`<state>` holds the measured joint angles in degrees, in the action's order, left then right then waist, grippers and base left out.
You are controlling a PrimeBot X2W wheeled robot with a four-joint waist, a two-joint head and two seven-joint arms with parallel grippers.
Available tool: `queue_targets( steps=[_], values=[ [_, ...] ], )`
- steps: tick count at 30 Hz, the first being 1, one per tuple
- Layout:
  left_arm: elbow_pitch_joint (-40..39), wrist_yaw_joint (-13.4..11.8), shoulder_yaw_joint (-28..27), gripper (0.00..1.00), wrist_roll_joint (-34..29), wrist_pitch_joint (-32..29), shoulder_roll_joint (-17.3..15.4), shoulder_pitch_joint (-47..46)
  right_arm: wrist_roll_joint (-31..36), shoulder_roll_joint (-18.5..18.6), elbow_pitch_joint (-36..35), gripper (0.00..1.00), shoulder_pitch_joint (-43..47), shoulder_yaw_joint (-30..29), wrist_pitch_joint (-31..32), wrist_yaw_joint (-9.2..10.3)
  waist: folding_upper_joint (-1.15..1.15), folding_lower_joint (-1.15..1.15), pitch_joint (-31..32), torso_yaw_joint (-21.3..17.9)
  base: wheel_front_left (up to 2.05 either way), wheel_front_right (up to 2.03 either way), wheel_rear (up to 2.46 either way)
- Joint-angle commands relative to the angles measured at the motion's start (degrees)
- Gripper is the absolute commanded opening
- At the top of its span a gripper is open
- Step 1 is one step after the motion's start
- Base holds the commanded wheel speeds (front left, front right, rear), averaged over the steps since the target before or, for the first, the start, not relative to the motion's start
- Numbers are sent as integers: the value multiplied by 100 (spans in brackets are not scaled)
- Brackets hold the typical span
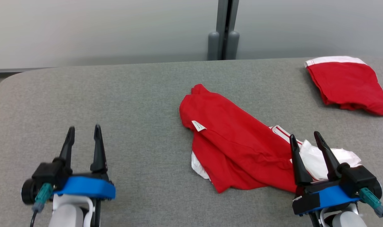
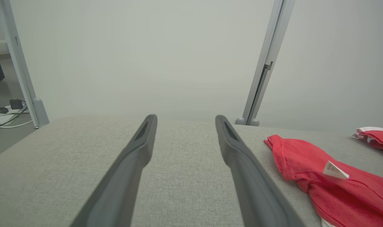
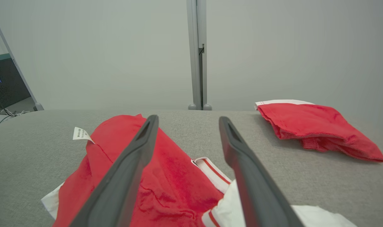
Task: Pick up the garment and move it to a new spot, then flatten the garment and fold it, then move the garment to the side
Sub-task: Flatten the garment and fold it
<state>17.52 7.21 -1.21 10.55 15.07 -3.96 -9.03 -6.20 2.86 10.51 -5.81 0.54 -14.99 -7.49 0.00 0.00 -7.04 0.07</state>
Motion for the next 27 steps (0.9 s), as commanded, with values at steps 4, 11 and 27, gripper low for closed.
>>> queue_targets(
  steps=[4,11,27],
  values=[
    [164,29,278,100,79,7,-157,-607,-27,7,-46,100,-138,1,-27,-1,0,0,-143,-119,0,0,0],
    [635,31,1051,100,358,-298,-504,-1646,-75,8,-128,100,-278,-21,-27,-1,0,0,-535,-405,0,0,0],
    [2383,30,2954,100,1154,-585,-840,-2698,-145,7,-283,100,-546,-105,-27,-1,0,0,-1187,-911,0,0,0]
  ],
)
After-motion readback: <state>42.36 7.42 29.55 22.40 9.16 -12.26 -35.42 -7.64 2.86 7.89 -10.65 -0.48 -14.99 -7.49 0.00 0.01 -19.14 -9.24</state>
